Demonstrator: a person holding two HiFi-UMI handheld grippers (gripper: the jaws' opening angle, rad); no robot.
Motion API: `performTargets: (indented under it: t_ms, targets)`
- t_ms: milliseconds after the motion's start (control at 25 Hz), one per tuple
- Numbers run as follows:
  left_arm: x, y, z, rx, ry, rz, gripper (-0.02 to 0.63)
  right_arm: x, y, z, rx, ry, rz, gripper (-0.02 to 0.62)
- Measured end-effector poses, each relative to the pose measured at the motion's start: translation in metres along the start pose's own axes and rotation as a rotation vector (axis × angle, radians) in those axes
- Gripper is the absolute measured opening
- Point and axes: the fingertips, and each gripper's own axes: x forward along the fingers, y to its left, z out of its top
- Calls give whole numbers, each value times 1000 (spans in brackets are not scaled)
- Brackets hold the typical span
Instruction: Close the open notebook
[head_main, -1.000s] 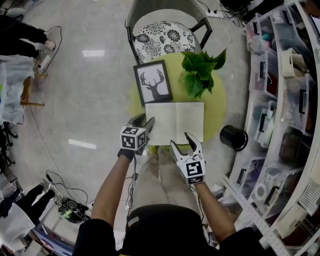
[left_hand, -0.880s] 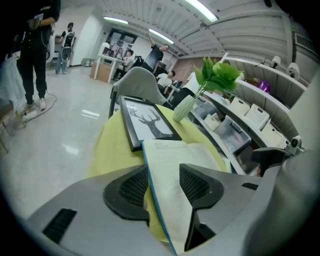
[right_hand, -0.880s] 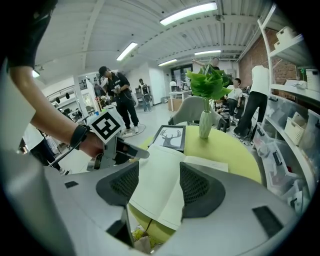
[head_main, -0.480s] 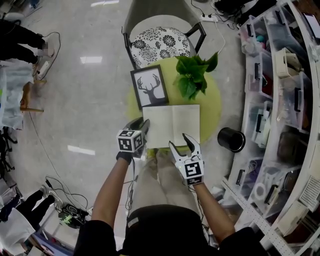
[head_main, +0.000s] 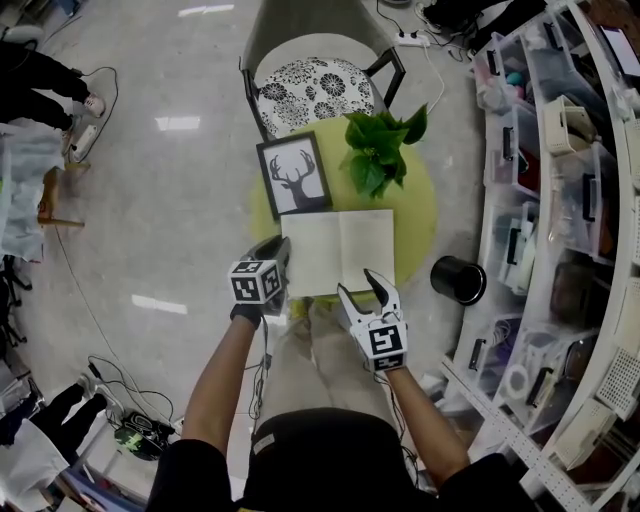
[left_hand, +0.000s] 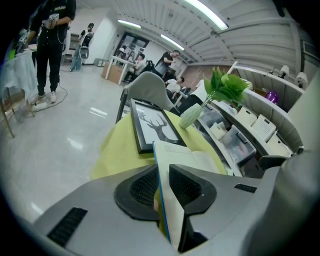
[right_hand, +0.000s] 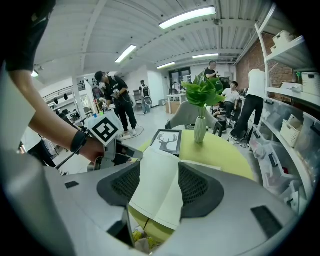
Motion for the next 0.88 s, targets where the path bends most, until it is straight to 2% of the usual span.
performTargets:
  t_ms: [880]
  targets:
    - [-20, -27, 17, -13, -26, -37, 61, -15, -3, 12, 4, -31, -18, 232]
